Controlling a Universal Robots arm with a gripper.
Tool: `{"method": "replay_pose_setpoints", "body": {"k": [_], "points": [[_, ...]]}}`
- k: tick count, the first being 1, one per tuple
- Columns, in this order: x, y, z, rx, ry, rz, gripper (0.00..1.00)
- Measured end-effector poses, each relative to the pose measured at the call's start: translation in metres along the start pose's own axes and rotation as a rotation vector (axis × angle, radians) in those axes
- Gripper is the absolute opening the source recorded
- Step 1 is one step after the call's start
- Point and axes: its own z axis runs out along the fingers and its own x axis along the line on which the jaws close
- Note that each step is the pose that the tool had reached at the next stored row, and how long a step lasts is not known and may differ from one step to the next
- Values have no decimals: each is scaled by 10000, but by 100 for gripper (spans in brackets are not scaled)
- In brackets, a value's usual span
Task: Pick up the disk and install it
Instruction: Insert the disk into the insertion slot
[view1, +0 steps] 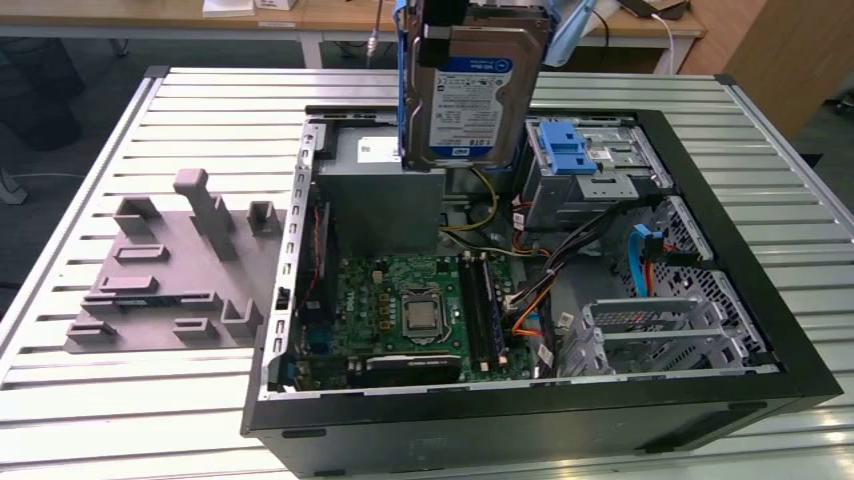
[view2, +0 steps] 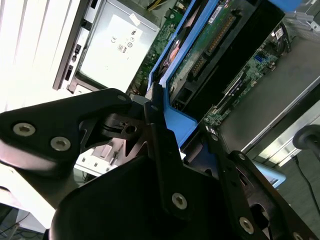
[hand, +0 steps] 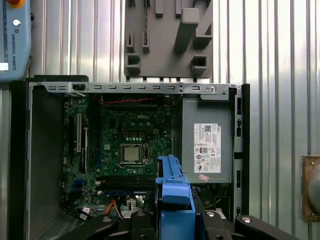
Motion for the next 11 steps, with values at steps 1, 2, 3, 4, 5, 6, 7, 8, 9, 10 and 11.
{"method": "replay_pose_setpoints", "body": {"k": [1,2,3,4,5,6,7,8,9,10,11], "points": [[14,0,0,0,0,0,36],[28,0,0,-1,-1,0,36],[41,-1,-1,-1,-1,-1,36],[54,-1,-1,-1,0,-1,36],[66,-1,-1,-1,0,0,36],[77,-1,-1,0,-1,-1,36],[88,-1,-1,0,-1,-1,36],[99,-1,-2,0,-1,-1,36],[111,-2,-2,-1,0,0,36],[124,-2,-2,-1,-1,0,36],[139,-2,-2,-1,-1,0,36]]}}
